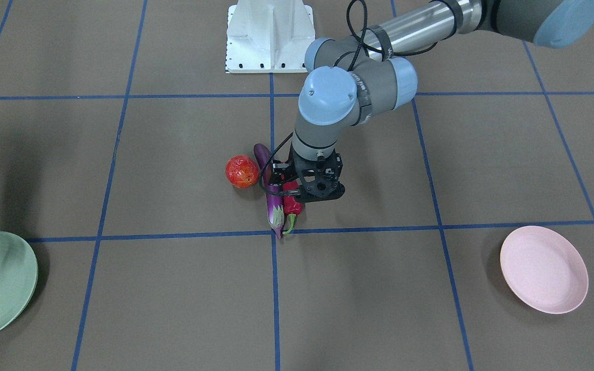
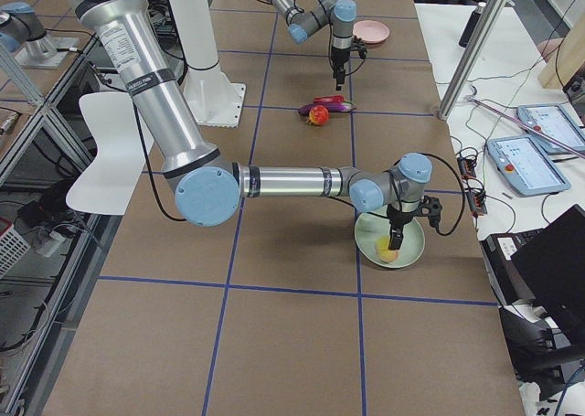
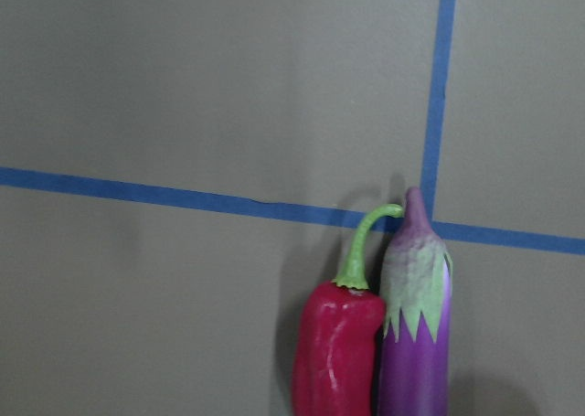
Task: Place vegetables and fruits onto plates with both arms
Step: 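Lower the left gripper onto the red chili pepper and grasp it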
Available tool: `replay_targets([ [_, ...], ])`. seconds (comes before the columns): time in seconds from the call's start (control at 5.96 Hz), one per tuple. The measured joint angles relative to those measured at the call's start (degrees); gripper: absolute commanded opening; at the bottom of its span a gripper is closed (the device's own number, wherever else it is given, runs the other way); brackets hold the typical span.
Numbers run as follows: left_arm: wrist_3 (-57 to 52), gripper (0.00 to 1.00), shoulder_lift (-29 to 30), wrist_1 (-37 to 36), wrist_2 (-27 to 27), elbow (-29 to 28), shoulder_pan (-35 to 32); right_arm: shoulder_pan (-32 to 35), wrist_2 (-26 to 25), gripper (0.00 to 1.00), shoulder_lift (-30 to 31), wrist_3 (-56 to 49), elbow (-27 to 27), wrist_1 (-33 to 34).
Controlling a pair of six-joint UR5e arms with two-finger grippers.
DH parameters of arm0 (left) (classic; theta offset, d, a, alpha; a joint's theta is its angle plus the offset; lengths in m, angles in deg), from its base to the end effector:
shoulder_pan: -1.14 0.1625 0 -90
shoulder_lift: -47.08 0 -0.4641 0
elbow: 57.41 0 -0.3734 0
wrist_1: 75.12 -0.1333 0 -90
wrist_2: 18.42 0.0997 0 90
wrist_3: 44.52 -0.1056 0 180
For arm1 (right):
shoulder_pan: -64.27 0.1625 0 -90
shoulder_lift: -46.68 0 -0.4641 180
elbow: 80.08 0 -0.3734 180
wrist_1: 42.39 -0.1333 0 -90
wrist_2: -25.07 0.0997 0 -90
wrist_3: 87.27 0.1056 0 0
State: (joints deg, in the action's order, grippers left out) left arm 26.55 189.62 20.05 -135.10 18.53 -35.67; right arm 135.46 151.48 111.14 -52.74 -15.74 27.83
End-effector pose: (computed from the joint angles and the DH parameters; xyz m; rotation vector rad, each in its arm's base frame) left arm 0.5874 -0.5469 0.2119 -0.0418 0.8673 -0.1149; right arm -0.1576 -0.6816 0.6285 0.0138 -0.7113 0.1537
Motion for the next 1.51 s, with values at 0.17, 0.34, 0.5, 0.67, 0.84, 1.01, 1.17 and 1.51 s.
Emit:
replay_targets([
  [0.17, 0.0, 1.0, 1.3, 0.2, 0.2, -2.4, 1.1, 0.3, 1.4, 1.0, 0.1, -0.1, 1.0, 0.2],
  [0.34, -0.1, 0.99, 2.0, 0.3, 0.3, -3.9, 1.8, 0.4, 2.4, 1.0, 0.2, -0.2, 1.6, 0.2],
  [0.5, -0.5, 0.98, 2.2, 0.4, 0.5, -4.6, 1.9, 0.4, 2.7, 1.0, 0.2, -0.1, 2.0, 0.3],
  [0.67, -1.2, 0.87, 2.2, 0.4, 0.6, -4.9, 1.7, 0.4, 2.9, 1.0, 0.3, 0.0, 2.3, 0.2],
  [0.84, -1.8, 0.77, 2.0, 0.4, 0.5, -5.0, 1.1, 0.4, 2.9, 1.0, 0.5, 0.0, 2.6, 0.2],
  [1.01, -1.9, 0.77, 1.9, 0.5, 0.2, -5.1, 0.5, 0.4, 3.0, 1.0, 0.7, 0.1, 3.1, 0.2],
  [1.17, -1.9, 0.77, 1.6, 0.8, 0.2, -5.2, 0.4, 0.4, 3.0, 1.0, 0.9, 0.2, 3.4, 0.3],
  [1.51, -1.3, 0.77, 1.3, 2.8, 0.1, -6.8, 0.9, 0.5, 3.7, 1.0, 1.1, 0.3, 3.6, 0.3],
])
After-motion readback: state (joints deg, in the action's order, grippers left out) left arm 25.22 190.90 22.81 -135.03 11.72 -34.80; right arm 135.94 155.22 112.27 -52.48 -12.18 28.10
